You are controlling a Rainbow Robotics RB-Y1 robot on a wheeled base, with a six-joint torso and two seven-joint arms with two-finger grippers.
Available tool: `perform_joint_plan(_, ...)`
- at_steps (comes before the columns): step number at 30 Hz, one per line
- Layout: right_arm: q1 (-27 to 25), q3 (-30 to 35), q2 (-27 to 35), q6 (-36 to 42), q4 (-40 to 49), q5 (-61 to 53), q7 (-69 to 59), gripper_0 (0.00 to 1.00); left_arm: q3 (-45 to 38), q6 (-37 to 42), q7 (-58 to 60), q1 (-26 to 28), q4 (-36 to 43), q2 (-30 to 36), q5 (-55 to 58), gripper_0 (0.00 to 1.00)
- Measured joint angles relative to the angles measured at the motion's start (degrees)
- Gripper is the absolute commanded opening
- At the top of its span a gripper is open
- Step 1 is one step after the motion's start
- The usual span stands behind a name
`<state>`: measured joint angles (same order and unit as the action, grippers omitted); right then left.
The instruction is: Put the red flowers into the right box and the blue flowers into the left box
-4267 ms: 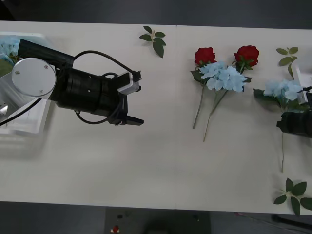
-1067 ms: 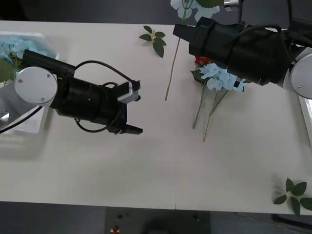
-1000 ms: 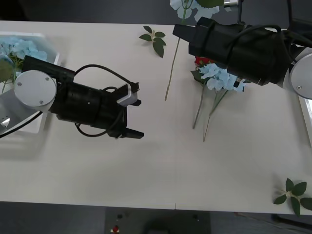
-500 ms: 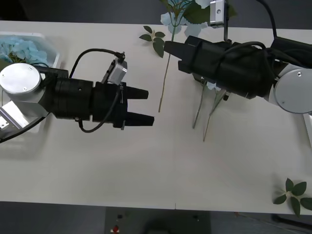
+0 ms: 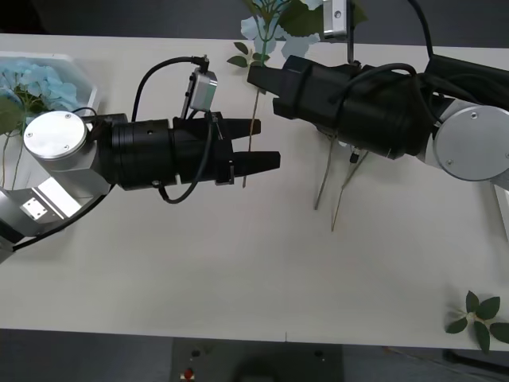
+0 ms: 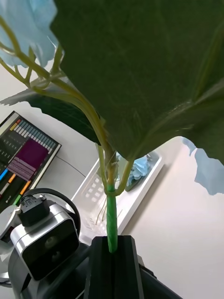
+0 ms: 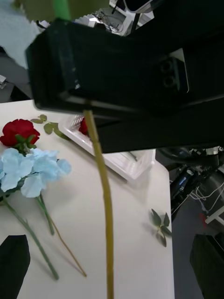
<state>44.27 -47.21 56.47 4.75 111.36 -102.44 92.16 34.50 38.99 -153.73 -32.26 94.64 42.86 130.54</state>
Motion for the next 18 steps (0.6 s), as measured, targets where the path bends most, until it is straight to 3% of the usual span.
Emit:
perform_joint_plan(1, 0.0, 0.01, -0.13, 0.0, 0.0, 0.0, 0.0, 0.0, 0.0, 0.0, 0.0, 0.0, -0.01, -0.4, 0.0, 0.07)
perform_joint_plan(2, 0.0, 0.01, -0.3, 0.0, 0.0, 0.0, 0.0, 0.0, 0.0, 0.0, 0.0, 0.0, -0.01, -0.71, 0.0, 0.0)
perform_joint_plan(18, 0.0, 0.01, -1.22, 0.0, 0.03, 0.0, 0.0, 0.0, 0.01, -0.09, 0.0, 0.0, -0.02, -1.08, -0.18, 0.0)
